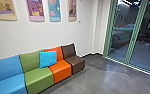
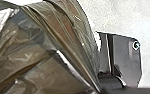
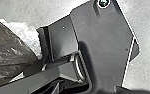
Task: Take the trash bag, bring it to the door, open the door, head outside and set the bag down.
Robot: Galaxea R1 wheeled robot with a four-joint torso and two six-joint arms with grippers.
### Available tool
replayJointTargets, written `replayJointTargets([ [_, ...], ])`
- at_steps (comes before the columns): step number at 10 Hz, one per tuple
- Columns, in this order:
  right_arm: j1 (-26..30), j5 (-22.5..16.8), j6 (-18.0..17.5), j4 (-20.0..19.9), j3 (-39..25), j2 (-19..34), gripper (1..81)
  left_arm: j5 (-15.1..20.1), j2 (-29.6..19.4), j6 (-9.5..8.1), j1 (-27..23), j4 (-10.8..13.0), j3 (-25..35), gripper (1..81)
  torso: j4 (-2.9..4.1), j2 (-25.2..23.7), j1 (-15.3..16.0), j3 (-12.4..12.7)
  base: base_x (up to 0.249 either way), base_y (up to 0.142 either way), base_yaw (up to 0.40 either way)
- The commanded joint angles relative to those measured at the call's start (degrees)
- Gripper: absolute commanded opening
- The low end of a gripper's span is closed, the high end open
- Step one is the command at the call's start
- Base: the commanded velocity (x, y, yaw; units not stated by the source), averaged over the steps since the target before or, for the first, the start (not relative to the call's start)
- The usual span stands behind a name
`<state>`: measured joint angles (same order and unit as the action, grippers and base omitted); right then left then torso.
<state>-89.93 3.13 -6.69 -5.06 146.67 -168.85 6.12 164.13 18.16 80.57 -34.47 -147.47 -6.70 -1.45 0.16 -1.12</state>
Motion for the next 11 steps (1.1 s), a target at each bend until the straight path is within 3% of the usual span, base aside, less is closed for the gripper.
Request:
replayJointTargets([
  [1, 2.9, -3.1, -0.1, 0.5, -0.4, 0.0, 81.1, 4.0, -0.7, 0.38, -3.6, -0.1, 0.0, 1.0, 0.00, 0.0, 0.0, 0.0, 0.000, 0.000, -0.320],
  [11, 3.0, -3.1, -0.1, 0.8, -0.4, -0.2, 81.1, 4.0, -0.8, 0.38, -3.6, 0.1, 0.0, 1.0, 0.00, 0.0, 0.0, 0.0, 0.000, 0.000, -0.250],
])
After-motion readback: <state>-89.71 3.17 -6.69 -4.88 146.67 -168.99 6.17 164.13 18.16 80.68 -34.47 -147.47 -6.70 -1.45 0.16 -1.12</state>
